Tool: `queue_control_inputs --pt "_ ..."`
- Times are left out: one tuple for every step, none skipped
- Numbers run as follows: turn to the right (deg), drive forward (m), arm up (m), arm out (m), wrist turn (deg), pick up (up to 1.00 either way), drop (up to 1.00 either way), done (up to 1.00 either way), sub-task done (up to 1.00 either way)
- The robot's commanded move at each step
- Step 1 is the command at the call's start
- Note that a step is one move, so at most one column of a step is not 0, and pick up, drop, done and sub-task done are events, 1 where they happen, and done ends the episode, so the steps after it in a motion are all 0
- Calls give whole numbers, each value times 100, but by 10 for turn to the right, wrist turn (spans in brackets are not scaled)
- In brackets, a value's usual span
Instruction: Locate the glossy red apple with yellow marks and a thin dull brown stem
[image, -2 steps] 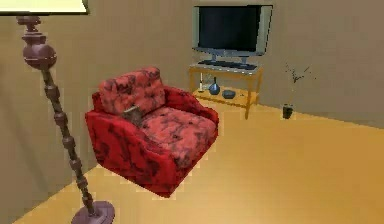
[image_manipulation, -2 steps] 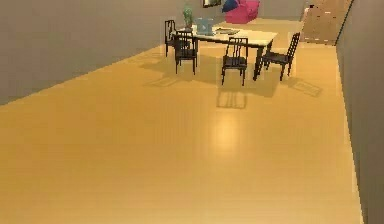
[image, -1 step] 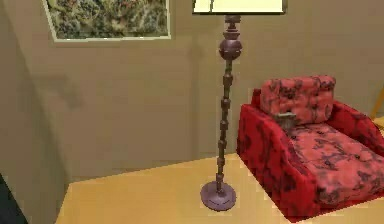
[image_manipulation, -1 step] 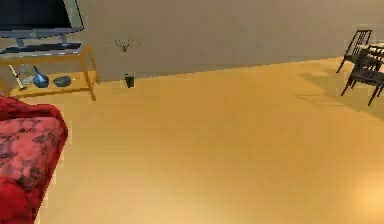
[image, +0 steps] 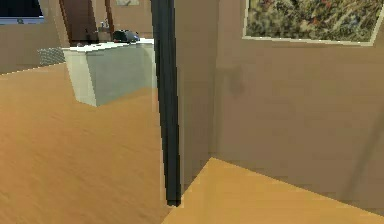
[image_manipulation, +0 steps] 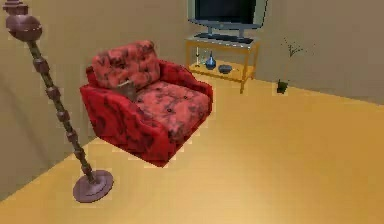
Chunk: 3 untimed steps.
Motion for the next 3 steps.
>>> queue_control_inputs --pt "0 55 0 0 0 0 0 0 0" --pt "-330 0 0 0 0 0 0 0 0" --pt "0 65 0 0 0 0 0 0 0"
